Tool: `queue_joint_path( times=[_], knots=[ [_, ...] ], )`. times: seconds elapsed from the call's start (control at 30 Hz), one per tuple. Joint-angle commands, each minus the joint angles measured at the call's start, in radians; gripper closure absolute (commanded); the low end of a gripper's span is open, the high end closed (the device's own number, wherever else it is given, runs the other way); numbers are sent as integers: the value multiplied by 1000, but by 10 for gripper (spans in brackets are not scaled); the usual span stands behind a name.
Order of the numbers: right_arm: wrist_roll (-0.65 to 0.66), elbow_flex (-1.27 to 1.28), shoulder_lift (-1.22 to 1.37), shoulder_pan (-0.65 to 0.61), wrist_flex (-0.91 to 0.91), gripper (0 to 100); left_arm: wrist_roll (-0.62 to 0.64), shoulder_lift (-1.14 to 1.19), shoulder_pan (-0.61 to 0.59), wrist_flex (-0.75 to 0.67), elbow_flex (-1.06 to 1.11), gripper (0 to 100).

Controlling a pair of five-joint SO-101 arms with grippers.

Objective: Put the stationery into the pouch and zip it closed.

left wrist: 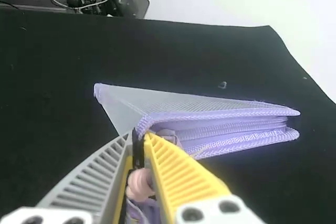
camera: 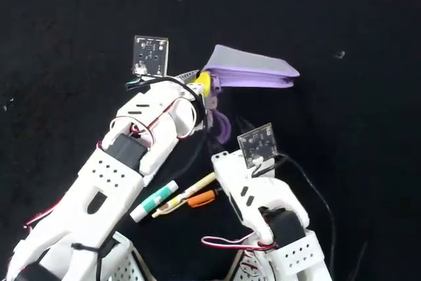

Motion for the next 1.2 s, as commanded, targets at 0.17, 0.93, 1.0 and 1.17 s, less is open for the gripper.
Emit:
queue_joint_path(
  times=[0.17,0.93,1.0,1.17],
  knots=[
    [-14,5,-101,-58,-166,807,6,-123,7,54,-67,973],
    [-14,12,45,-57,-413,808,-35,-258,87,152,-42,973],
    [-14,16,93,-58,-453,812,-37,-250,87,152,-41,973],
    [-12,15,139,-54,-506,921,-77,-249,88,153,-41,973]
  ],
)
